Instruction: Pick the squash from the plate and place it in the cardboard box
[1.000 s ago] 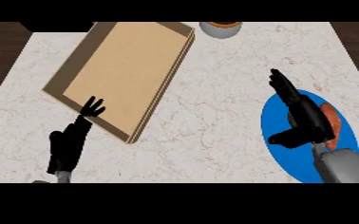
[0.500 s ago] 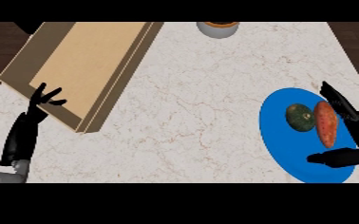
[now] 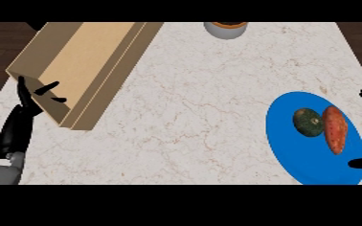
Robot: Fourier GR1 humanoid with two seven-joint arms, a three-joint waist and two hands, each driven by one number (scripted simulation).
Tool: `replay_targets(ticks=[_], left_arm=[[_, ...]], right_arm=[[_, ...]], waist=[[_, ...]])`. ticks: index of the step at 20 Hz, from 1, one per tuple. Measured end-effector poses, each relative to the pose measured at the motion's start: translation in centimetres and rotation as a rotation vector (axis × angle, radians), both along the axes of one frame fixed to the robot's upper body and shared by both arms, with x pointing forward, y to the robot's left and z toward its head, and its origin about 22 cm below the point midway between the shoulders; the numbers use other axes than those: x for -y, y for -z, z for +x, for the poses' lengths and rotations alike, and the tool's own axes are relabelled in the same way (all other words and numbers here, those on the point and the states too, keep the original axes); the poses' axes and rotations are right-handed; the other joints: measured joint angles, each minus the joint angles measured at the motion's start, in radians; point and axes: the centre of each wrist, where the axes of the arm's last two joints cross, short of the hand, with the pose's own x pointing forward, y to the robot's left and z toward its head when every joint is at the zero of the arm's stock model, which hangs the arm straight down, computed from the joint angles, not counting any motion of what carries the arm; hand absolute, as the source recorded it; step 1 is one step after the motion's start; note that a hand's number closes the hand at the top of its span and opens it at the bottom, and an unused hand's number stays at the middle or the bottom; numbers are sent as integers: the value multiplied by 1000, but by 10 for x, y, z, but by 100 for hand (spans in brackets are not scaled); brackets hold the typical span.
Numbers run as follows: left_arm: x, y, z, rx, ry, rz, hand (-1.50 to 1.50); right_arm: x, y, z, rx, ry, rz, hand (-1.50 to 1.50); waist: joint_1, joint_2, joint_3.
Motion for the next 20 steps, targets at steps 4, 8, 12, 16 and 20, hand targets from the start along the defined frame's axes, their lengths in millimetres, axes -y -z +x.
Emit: replay_targets(ticks=[4,8,12,16,20], left_arm=[[1,0,5,-6,-10,3,0],[1,4,6,-8,-10,5,0],[-4,2,10,-10,-11,9,0],[-10,-1,10,-11,-18,11,0],[-12,-3,8,-9,-18,12,0]], right_arm=[[15,-32,14,-48,-57,-207,-150],[6,-42,30,-118,-128,-359,-150],[-11,-47,50,-207,-175,-498,-150],[-37,-48,70,-280,-219,-564,-150],[-48,-42,77,-323,-221,-628,-150]], waist=[[2,-1,-2],[0,-3,-3],[0,-4,-4],[-5,-6,-4],[-8,-7,-4]])
